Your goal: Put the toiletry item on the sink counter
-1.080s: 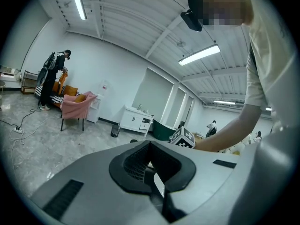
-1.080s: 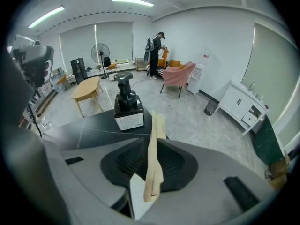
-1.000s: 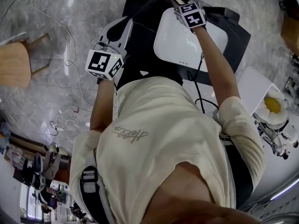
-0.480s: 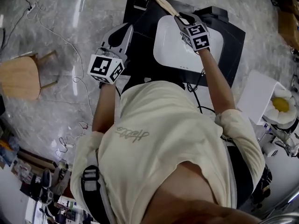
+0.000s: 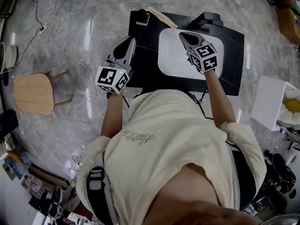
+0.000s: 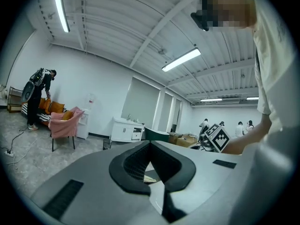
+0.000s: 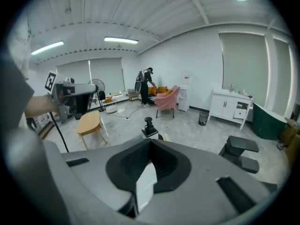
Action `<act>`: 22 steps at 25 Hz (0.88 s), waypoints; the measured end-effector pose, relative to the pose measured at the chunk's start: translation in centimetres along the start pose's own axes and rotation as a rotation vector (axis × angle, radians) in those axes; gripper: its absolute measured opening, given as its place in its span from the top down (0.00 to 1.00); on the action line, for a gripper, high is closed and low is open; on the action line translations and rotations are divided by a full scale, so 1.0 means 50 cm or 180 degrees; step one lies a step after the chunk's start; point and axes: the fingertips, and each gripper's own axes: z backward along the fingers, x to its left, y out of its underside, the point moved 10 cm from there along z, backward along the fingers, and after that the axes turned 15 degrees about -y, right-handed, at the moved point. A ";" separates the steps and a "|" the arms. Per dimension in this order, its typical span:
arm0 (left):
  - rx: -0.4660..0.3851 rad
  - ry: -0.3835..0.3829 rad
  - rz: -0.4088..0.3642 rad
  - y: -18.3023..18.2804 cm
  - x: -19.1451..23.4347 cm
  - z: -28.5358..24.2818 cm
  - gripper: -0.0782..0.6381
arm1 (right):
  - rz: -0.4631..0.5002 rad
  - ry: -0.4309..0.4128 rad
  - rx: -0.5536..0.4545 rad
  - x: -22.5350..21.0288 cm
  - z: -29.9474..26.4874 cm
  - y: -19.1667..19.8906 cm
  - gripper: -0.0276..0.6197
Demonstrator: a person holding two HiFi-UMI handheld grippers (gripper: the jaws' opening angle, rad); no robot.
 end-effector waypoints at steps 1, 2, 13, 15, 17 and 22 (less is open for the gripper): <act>-0.0016 0.0006 -0.0010 -0.004 -0.005 0.003 0.89 | -0.0021 -0.0033 -0.0050 0.010 0.010 0.000 0.96; -0.0035 0.0014 -0.0026 -0.008 -0.010 0.005 0.89 | -0.0039 -0.0053 -0.0103 0.020 0.020 0.001 0.97; -0.0302 0.0356 0.0179 -0.107 -0.060 -0.010 0.89 | 0.0019 0.0123 -0.0798 0.071 0.159 -0.046 0.97; -0.0363 0.0471 0.0269 -0.130 -0.075 -0.007 0.89 | 0.0092 0.0181 -0.0926 0.078 0.181 -0.051 0.97; -0.0422 0.0535 0.0241 -0.151 -0.090 0.003 0.89 | 0.0121 0.0218 -0.1034 0.087 0.198 -0.051 0.97; -0.0508 0.0594 0.0013 -0.183 -0.111 0.010 0.89 | 0.0231 0.0250 -0.1227 0.122 0.237 -0.081 0.97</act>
